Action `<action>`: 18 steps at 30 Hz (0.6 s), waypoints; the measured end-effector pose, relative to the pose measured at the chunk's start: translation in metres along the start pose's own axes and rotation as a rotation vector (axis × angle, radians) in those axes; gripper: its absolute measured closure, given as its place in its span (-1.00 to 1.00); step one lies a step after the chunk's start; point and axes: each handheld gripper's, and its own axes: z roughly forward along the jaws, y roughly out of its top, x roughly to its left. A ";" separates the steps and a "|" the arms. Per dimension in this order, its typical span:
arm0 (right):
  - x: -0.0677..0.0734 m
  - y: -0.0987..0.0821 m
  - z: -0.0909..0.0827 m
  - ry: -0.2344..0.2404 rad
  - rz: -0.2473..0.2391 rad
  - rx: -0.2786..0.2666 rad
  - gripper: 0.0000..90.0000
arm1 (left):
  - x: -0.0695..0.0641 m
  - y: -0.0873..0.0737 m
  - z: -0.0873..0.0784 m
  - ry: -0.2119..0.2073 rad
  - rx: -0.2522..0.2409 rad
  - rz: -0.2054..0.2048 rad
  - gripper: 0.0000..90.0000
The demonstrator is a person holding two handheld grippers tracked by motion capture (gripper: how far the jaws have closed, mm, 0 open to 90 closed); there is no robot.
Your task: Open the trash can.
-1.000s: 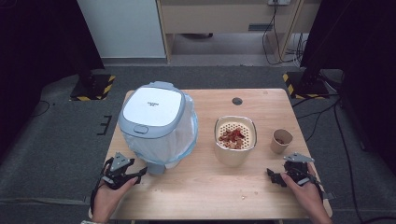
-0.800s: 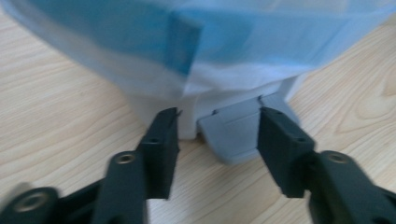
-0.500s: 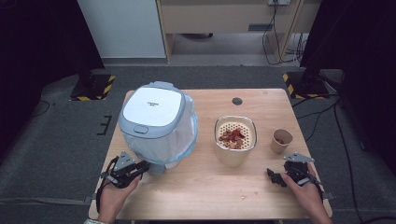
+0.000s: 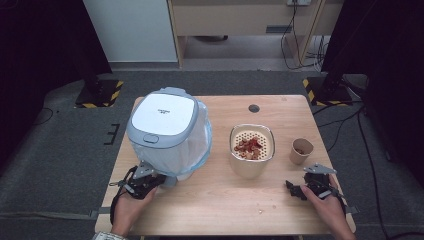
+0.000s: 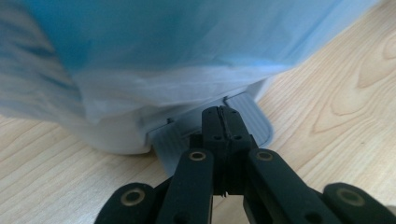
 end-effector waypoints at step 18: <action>0.000 0.000 0.000 0.000 0.000 0.000 -0.97 | 0.002 -0.003 0.005 -0.010 0.022 -0.026 1.00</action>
